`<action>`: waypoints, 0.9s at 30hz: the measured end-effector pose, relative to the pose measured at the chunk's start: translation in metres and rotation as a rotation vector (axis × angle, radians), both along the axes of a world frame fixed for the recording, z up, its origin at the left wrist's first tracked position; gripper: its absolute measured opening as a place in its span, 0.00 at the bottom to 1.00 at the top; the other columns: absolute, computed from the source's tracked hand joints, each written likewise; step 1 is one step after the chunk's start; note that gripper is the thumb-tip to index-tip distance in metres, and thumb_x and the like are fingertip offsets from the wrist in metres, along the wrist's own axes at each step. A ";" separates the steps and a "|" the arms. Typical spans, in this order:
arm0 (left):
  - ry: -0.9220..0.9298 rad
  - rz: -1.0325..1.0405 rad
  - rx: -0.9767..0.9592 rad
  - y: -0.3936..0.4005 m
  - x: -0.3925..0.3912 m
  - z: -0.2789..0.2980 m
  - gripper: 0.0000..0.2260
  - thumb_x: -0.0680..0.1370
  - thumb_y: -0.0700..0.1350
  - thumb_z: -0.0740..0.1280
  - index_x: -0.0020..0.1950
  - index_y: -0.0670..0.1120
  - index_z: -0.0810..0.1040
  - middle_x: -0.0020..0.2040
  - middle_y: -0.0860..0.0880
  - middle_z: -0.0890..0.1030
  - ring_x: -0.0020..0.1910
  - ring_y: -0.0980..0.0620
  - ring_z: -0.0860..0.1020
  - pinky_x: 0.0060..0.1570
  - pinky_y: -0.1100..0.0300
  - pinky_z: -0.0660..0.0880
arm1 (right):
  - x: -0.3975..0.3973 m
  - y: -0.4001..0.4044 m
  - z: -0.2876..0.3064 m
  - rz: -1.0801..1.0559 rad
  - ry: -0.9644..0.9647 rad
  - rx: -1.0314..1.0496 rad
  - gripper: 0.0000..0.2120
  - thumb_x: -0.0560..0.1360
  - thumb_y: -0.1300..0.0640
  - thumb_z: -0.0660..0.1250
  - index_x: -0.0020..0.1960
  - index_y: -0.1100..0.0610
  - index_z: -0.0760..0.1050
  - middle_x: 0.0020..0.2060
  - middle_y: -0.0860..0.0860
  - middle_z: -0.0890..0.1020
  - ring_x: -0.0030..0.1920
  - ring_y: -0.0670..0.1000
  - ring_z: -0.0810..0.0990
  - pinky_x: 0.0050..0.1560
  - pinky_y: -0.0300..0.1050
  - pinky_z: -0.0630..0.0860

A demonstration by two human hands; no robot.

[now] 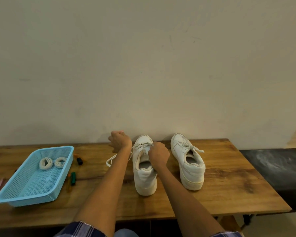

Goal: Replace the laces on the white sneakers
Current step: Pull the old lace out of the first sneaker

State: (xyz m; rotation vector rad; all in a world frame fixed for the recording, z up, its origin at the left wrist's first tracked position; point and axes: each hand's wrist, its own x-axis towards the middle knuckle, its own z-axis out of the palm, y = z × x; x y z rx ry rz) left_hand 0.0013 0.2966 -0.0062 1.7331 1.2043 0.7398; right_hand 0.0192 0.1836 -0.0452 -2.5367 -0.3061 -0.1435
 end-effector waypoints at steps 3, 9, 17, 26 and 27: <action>0.195 -0.320 0.159 -0.009 0.012 -0.009 0.09 0.77 0.48 0.65 0.55 0.47 0.79 0.60 0.44 0.75 0.61 0.42 0.69 0.60 0.47 0.69 | -0.001 0.000 0.000 -0.004 -0.009 0.005 0.10 0.78 0.60 0.58 0.52 0.59 0.78 0.48 0.53 0.81 0.47 0.52 0.80 0.44 0.43 0.76; 0.636 -0.482 0.408 -0.028 0.032 -0.019 0.11 0.78 0.47 0.64 0.60 0.48 0.77 0.62 0.47 0.74 0.66 0.44 0.66 0.68 0.36 0.58 | 0.002 0.000 0.001 0.000 -0.005 -0.019 0.11 0.80 0.59 0.57 0.53 0.59 0.78 0.50 0.53 0.81 0.48 0.52 0.80 0.44 0.42 0.75; 0.474 -0.473 0.276 -0.026 0.021 -0.017 0.14 0.78 0.49 0.65 0.59 0.42 0.77 0.60 0.44 0.75 0.64 0.44 0.68 0.65 0.45 0.64 | 0.001 0.000 0.000 -0.001 -0.010 -0.016 0.10 0.79 0.60 0.58 0.53 0.59 0.78 0.49 0.54 0.81 0.48 0.52 0.80 0.44 0.43 0.75; -0.126 0.150 -0.028 0.009 0.000 0.009 0.17 0.83 0.45 0.54 0.63 0.35 0.73 0.65 0.39 0.69 0.65 0.39 0.67 0.60 0.45 0.67 | -0.001 0.000 0.000 -0.002 0.009 0.011 0.09 0.77 0.61 0.59 0.51 0.59 0.78 0.48 0.54 0.81 0.47 0.53 0.80 0.43 0.44 0.74; -0.075 0.133 -0.012 0.013 0.000 0.009 0.17 0.83 0.45 0.54 0.63 0.36 0.73 0.65 0.40 0.69 0.65 0.40 0.66 0.61 0.44 0.66 | -0.001 0.000 0.000 0.002 0.004 0.006 0.09 0.77 0.61 0.59 0.51 0.59 0.77 0.48 0.54 0.80 0.47 0.53 0.80 0.43 0.44 0.74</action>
